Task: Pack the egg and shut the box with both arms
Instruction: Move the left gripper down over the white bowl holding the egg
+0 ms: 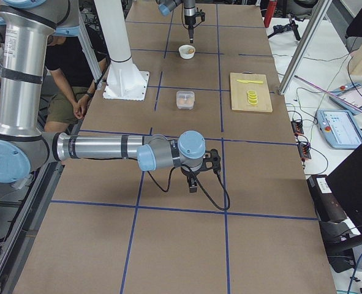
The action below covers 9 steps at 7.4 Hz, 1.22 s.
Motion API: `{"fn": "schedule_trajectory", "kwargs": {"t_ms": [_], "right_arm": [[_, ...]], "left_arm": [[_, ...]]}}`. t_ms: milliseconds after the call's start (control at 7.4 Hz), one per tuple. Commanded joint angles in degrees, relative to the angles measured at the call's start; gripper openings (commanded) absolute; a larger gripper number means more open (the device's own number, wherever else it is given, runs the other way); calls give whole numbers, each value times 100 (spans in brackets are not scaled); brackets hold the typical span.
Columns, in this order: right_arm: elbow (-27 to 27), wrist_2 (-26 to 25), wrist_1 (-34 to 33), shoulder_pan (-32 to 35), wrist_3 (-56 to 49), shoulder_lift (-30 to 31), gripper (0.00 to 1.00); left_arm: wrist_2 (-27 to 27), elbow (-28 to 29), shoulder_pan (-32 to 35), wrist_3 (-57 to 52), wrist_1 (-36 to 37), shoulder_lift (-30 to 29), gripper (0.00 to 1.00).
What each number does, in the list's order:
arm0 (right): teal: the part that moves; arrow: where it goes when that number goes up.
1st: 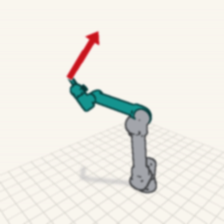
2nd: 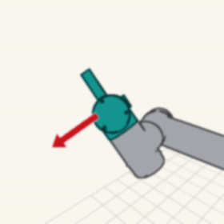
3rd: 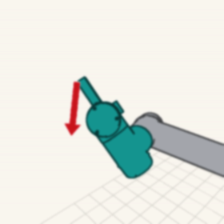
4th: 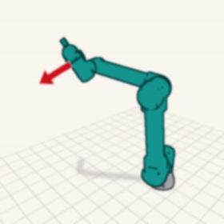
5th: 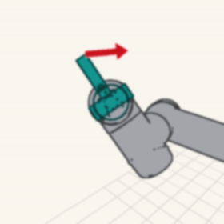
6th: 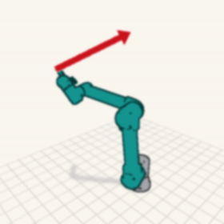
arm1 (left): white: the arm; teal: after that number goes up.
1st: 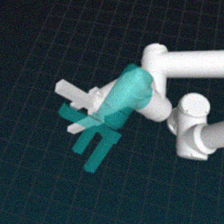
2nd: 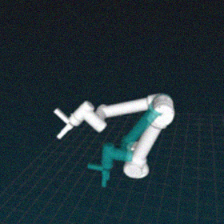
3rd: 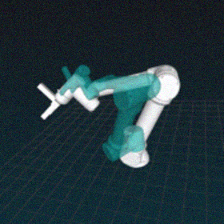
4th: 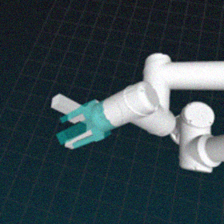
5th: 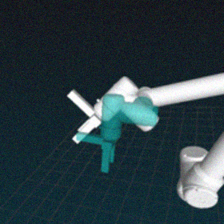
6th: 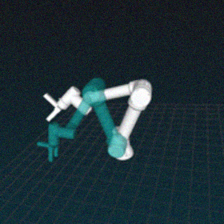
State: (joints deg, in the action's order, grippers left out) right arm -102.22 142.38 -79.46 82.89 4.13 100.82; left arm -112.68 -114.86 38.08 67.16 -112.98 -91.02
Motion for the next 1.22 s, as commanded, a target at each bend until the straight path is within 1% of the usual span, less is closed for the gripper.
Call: {"fn": "schedule_trajectory", "kwargs": {"t_ms": [0, 135, 270, 405, 541, 676, 811, 946, 1081], "right_arm": [[9, 0, 0, -1, 0, -1, 100], [9, 0, 0, -9, 0, -1, 100], [9, 0, 0, -1, 0, -1, 100], [9, 0, 0, -1, 0, -1, 100], [9, 0, 0, -1, 0, -1, 100], [9, 0, -8, -1, 9, 8, 100], [9, 0, -8, -1, 9, 17, 100], [26, 0, -17, -1, 9, 17, 100], [26, 9, -17, -1, 9, 17, 100]], "left_arm": [[167, -71, -370, -454, 153, -65, 90], [167, -63, -337, -1198, 162, -134, 88], [176, -115, -275, -1945, 153, -153, 80], [254, -194, -66, -3110, 153, -135, 100], [942, -212, 32, -4122, 171, -100, 100], [1132, -221, 59, -5159, 197, -4, 100], [1082, -290, 68, -5335, 145, 75, 100], [1029, -221, 7, -5380, 162, 50, 97], [1037, -186, -72, -5502, 23, 15, 90]]}}
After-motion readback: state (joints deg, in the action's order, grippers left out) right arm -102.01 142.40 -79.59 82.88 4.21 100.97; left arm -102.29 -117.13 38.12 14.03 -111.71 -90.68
